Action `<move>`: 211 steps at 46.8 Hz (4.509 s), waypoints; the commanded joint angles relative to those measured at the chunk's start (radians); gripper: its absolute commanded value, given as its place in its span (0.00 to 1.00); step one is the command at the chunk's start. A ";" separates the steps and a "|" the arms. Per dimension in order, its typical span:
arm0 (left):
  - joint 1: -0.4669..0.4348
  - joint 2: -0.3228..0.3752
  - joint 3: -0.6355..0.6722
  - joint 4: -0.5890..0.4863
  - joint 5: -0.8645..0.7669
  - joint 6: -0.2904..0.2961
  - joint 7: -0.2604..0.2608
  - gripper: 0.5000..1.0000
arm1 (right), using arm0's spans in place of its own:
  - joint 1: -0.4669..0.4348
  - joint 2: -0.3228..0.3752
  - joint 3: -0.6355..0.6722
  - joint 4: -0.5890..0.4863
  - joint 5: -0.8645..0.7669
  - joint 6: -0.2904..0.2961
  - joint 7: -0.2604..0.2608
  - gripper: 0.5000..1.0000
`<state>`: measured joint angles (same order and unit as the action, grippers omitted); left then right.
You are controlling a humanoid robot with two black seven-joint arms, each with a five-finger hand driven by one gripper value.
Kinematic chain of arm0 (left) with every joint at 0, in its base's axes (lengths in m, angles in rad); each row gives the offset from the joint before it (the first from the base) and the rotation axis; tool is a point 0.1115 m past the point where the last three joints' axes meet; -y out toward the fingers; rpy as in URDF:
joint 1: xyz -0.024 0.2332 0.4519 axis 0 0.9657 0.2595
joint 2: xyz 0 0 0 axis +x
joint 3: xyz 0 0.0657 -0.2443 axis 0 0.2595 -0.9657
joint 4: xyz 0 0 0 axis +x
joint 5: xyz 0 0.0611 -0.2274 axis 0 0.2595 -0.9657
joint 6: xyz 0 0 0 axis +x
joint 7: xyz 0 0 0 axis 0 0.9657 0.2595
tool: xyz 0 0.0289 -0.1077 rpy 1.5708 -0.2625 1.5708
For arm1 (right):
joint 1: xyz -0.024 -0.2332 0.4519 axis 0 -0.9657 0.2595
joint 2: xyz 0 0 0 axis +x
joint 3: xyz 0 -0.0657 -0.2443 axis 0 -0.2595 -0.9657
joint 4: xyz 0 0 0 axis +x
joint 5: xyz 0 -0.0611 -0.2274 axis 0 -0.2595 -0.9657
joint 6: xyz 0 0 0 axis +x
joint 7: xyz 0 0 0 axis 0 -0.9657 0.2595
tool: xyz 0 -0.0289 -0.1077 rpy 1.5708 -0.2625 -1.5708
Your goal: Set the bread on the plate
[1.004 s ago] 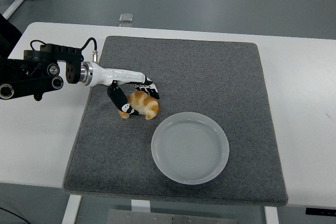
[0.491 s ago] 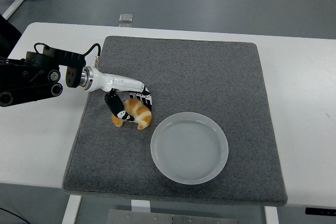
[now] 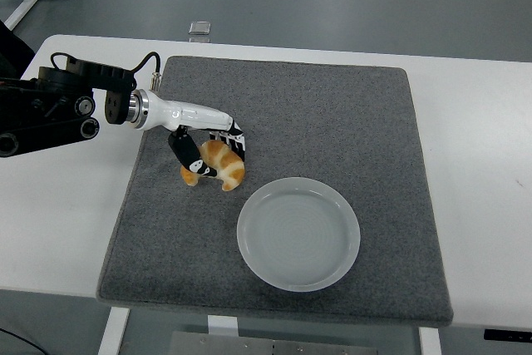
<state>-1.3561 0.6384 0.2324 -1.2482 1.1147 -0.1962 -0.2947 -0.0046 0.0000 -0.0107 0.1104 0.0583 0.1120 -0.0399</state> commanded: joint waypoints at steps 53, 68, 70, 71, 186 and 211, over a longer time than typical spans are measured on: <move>-0.087 -0.181 -0.430 -0.011 0.005 -0.154 -0.064 0.00 | 0.000 0.000 0.000 0.000 0.000 0.000 0.000 0.91; -0.035 -0.266 -0.413 -0.020 0.025 -0.170 -0.076 0.00 | 0.000 0.000 0.000 0.000 0.000 0.000 0.000 0.90; -0.028 -0.273 -0.404 -0.020 0.025 -0.177 -0.076 0.00 | 0.000 0.000 0.000 0.000 0.000 0.000 0.000 0.90; -0.026 -0.276 -0.398 -0.020 0.025 -0.181 -0.076 0.00 | 0.000 0.000 0.000 0.000 0.000 0.000 0.000 0.90; 0.147 -0.264 -0.380 0.001 0.015 -0.154 -0.083 0.99 | 0.000 0.000 0.000 0.000 0.000 0.001 0.000 0.90; 0.150 -0.253 -0.605 0.315 -0.742 -0.149 -0.075 1.00 | 0.000 0.000 0.000 0.000 0.000 0.000 0.000 0.90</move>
<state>-1.2015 0.3844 -0.3651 -0.9683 0.4524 -0.3471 -0.3719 -0.0047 0.0000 -0.0107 0.1104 0.0583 0.1120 -0.0400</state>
